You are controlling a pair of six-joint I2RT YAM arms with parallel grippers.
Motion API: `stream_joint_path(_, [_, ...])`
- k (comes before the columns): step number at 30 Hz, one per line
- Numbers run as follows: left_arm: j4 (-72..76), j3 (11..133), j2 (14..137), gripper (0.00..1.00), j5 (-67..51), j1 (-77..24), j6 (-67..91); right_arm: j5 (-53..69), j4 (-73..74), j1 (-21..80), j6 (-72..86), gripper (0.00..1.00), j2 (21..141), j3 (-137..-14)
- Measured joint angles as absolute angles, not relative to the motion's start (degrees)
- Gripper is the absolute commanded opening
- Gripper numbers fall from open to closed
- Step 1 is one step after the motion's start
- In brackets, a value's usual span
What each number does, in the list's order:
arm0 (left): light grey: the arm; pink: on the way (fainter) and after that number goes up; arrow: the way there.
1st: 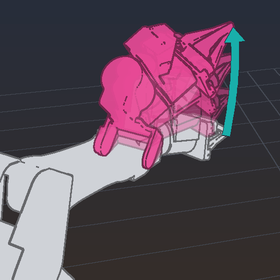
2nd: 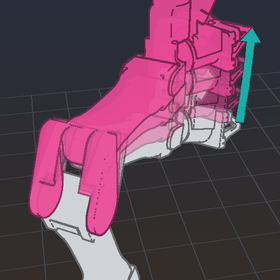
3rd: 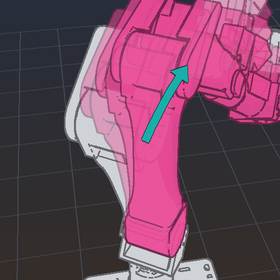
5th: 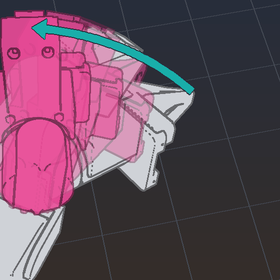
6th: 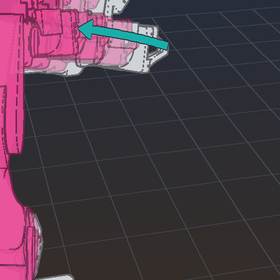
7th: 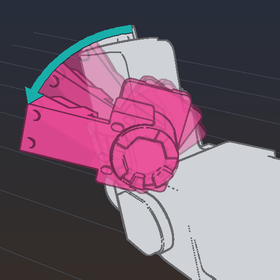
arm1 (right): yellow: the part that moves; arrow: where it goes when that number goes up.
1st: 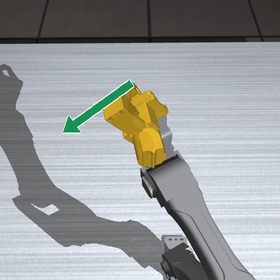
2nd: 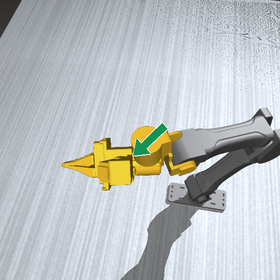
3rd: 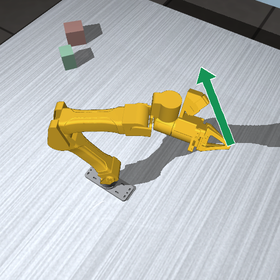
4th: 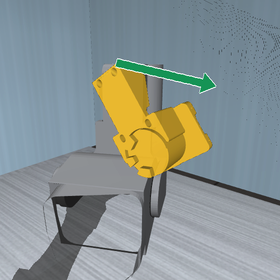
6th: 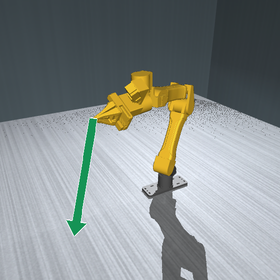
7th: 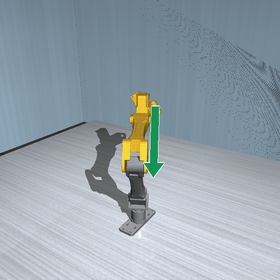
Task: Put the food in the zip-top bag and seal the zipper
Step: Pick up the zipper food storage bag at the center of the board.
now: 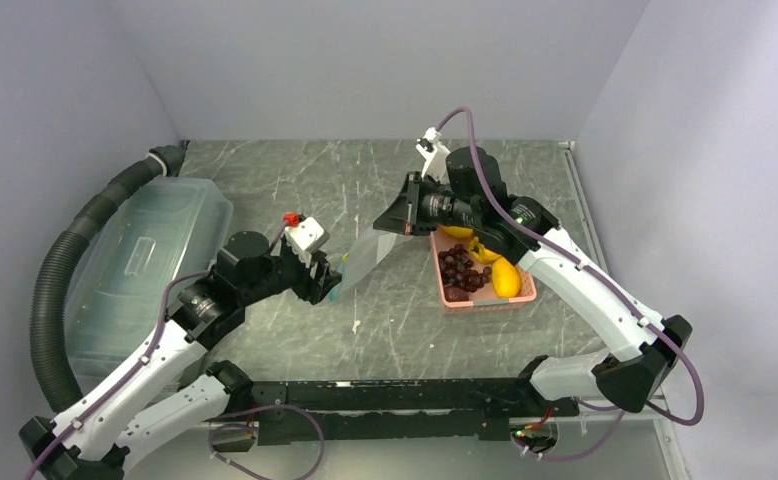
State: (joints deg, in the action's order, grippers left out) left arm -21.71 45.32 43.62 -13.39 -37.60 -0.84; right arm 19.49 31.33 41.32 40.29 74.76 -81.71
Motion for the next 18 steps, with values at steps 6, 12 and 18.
stream_joint_path(6, [-21.7,45.3,43.7,0.64,-13.1,-37.6,-0.7,21.3,29.3,41.6,41.9,0.0,74.7,-81.7])
stream_joint_path(12, [-21.6,45.3,43.7,0.64,-13.2,-37.6,-0.4,23.2,25.6,41.8,44.6,0.0,73.0,-80.4])
stream_joint_path(18, [-20.1,45.3,42.2,0.63,-14.4,-37.6,0.1,24.2,22.0,42.0,47.1,0.0,71.9,-78.1])
